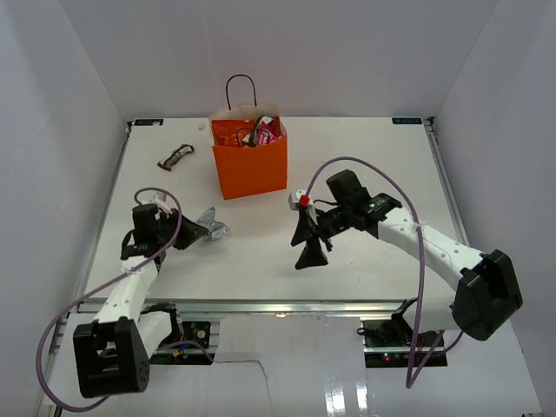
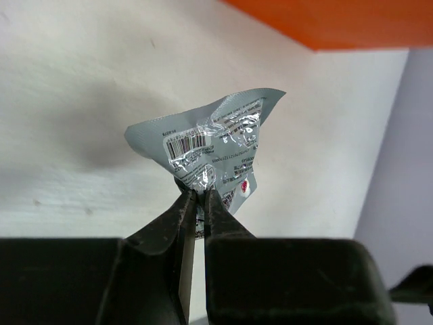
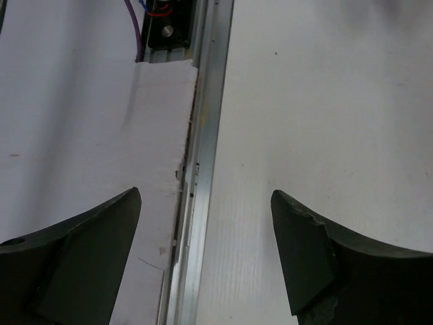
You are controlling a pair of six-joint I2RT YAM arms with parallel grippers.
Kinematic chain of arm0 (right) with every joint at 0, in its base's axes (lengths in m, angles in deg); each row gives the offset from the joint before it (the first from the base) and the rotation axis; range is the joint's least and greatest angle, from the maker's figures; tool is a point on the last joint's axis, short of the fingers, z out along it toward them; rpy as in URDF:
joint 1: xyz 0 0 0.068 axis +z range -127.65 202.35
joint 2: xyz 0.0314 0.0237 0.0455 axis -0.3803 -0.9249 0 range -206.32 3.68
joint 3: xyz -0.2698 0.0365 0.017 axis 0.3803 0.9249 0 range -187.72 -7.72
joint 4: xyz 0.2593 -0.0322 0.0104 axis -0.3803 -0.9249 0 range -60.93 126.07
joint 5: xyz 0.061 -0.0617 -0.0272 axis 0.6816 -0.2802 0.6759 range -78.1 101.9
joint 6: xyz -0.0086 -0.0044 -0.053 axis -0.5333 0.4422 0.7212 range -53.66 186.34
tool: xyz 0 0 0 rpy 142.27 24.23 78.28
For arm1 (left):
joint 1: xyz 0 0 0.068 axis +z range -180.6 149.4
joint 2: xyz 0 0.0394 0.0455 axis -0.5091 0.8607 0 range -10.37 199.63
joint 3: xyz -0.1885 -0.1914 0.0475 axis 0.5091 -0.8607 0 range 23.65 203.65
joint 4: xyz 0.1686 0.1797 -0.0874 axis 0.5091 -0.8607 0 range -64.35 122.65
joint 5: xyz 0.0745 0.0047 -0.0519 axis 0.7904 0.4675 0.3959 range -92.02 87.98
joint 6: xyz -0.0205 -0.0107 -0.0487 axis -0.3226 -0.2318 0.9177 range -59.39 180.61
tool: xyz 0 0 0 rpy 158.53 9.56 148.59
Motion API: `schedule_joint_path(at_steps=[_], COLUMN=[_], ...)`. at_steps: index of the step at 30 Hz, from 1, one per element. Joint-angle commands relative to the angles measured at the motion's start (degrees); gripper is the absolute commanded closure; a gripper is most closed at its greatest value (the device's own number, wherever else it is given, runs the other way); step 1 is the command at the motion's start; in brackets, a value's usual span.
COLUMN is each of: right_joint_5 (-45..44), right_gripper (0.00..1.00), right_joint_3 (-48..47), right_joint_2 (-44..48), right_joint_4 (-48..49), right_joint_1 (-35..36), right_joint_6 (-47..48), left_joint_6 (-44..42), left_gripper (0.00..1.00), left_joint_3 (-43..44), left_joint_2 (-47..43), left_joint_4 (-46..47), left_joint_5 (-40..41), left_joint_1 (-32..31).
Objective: Place the snacks into the paper bag
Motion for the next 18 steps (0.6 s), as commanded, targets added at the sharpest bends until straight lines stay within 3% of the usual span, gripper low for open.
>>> schedule_joint_path(at_steps=[1,3,5,6,12,16,18], right_joint_5=[-3.46,-8.74,-16.82,-19.98,-28.71,-25.31,-23.1], right_gripper=[0.17,0.16,0.14,0.14,0.11,0.13,0.18], right_joint_3=[-2.53,-2.97,-4.11,-4.9,-11.41,-10.53,-9.66], right_joint_2=[-3.99,-6.19,-9.97,-11.46,-20.09,-22.37,-22.64], right_joint_4=[13.74,23.37,26.94,28.0,26.34,29.14,31.61], right_joint_1=[5.78,9.73,11.24,12.47,15.64,15.55,15.82], right_joint_6=[-17.51,-32.04,-41.15,-49.99,-57.72,-62.36,-63.95], left_joint_6=[7.11,8.97,12.4,13.45,19.52,20.32,20.14], left_gripper=[0.97,0.97,0.97,0.97,0.97,0.97,0.97], left_joint_3=[-5.77,-9.54,-11.49,-12.89,-15.89,-16.16,-16.24], left_joint_2=[-6.86,-12.66,-17.4,-18.56,-24.8,-25.43,-24.9], left_joint_4=[0.73,0.73,0.82,0.91,1.08,1.26,1.52], left_joint_5=[-11.12,-12.98,-14.04,-13.96,-12.99,-12.9,-13.17], left_joint_1=[-2.36,-6.04,-11.66,-13.52,-21.79,-23.03,-23.38])
